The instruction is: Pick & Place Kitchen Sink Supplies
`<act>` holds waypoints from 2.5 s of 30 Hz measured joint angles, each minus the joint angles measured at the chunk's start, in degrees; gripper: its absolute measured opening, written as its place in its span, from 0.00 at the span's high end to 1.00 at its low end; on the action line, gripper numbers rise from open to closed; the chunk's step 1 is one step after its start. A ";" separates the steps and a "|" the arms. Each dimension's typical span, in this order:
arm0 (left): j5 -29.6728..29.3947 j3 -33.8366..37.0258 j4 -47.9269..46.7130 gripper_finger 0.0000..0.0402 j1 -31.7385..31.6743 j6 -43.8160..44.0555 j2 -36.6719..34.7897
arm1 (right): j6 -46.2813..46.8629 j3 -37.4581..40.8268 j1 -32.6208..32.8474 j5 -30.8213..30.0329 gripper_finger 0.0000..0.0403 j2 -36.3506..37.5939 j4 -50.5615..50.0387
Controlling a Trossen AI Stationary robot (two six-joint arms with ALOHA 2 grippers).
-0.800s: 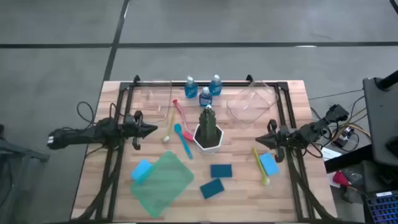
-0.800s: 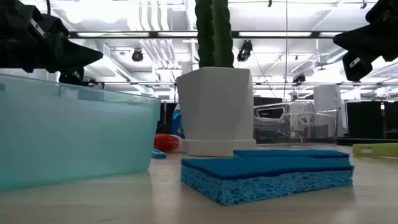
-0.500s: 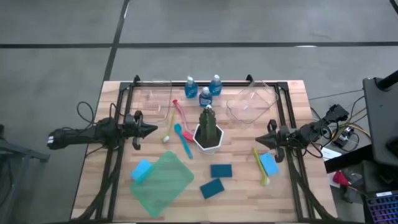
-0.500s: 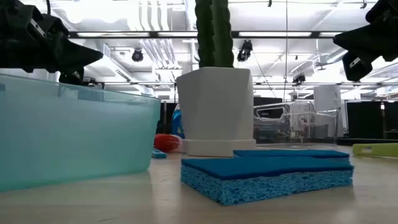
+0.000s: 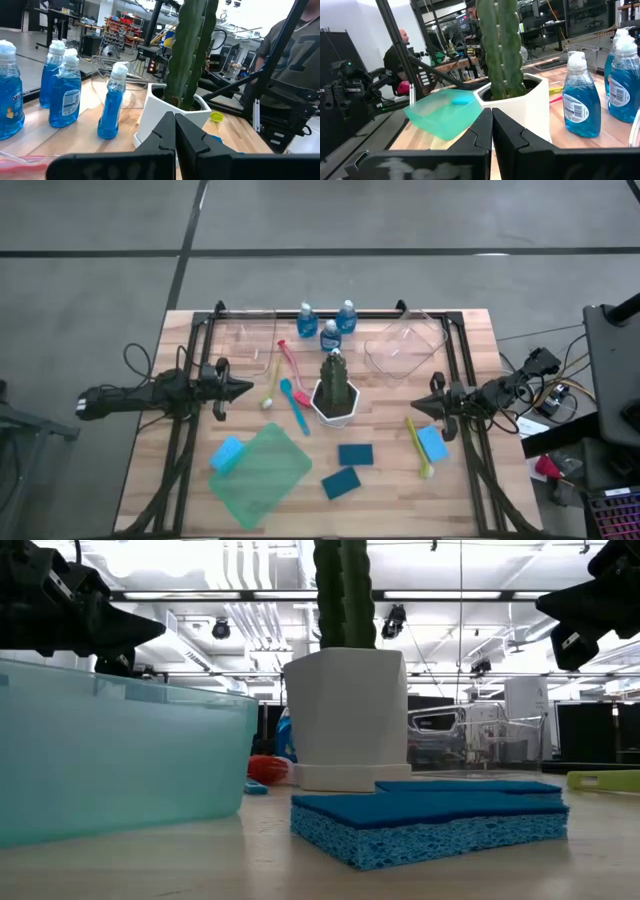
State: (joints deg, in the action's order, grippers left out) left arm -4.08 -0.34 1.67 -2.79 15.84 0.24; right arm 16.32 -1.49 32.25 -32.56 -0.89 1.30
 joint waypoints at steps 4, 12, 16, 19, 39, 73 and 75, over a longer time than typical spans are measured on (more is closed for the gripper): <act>0.01 0.00 0.02 1.00 -0.01 0.00 0.00 | 0.00 0.01 -0.02 0.00 0.98 0.00 0.00; 0.02 0.00 0.00 1.00 0.00 0.01 0.02 | 0.00 0.02 -0.02 0.00 0.98 -0.02 0.02; 0.02 0.00 0.01 1.00 -0.01 0.01 0.00 | 0.00 0.00 0.00 0.00 0.98 -0.01 0.01; 0.01 0.00 0.02 1.00 -0.01 -0.01 0.01 | 0.00 0.00 -0.02 0.00 0.98 0.00 0.02; 0.00 0.00 0.01 1.00 0.00 0.00 -0.01 | 22.68 -0.08 -0.06 -0.40 0.98 0.00 0.99; 0.00 0.00 0.02 1.00 -0.01 -0.01 0.01 | 68.58 -26.01 -0.02 4.44 0.69 -34.88 -15.94; 0.00 0.00 0.01 1.00 0.00 0.00 0.00 | 67.48 -30.93 -0.02 7.14 0.64 -38.41 -22.39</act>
State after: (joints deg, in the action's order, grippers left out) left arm -4.08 -0.34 1.68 -2.79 15.85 0.23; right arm 83.79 -32.42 32.23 -25.42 -39.29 -21.09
